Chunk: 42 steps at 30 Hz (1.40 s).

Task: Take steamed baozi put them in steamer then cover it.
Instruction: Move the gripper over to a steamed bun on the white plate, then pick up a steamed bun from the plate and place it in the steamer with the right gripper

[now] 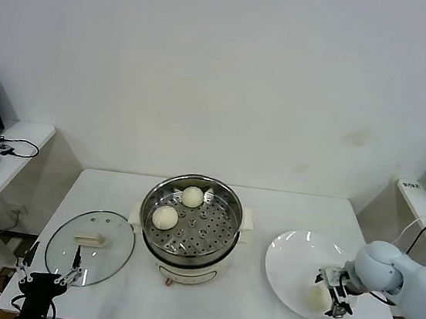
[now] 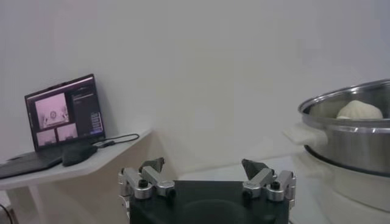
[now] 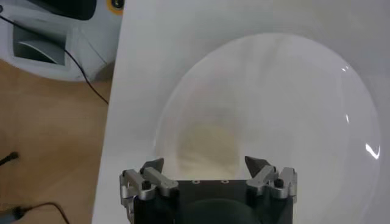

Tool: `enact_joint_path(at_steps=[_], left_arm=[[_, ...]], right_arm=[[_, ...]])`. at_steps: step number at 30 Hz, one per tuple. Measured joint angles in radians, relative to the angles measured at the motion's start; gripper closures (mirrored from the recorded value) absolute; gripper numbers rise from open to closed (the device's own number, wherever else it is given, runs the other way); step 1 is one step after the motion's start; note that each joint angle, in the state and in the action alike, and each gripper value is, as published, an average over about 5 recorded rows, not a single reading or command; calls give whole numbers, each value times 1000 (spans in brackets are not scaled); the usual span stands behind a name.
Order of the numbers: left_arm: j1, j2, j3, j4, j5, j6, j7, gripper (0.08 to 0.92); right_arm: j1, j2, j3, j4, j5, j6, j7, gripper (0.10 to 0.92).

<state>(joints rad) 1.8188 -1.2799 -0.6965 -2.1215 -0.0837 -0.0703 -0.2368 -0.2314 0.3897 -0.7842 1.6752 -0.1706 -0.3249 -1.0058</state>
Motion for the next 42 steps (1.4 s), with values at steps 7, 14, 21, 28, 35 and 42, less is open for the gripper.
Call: enact_joint_path(at_steps=[7, 14, 21, 28, 35, 42], left_arm=[[-4, -1, 3, 3, 0, 0, 0, 177], [-6, 0, 6, -1, 0, 0, 0, 177], [-10, 2, 11, -4, 3, 0, 0, 177], [-11, 10, 11, -7, 2, 0, 0, 177], [-7, 17, 4, -12, 0, -1, 0, 177], [-8, 11, 0, -13, -1, -1, -1, 177]], right_arm=[[-20, 15, 15, -16, -1, -7, 3, 343], [-13, 23, 21, -27, 9, -8, 0, 427], [55, 19, 9, -37, 37, -9, -24, 440], [212, 31, -21, -57, 94, -10, -67, 438], [449, 98, -102, -96, 182, -18, -83, 431], [681, 251, -214, -116, 275, -26, -68, 431]])
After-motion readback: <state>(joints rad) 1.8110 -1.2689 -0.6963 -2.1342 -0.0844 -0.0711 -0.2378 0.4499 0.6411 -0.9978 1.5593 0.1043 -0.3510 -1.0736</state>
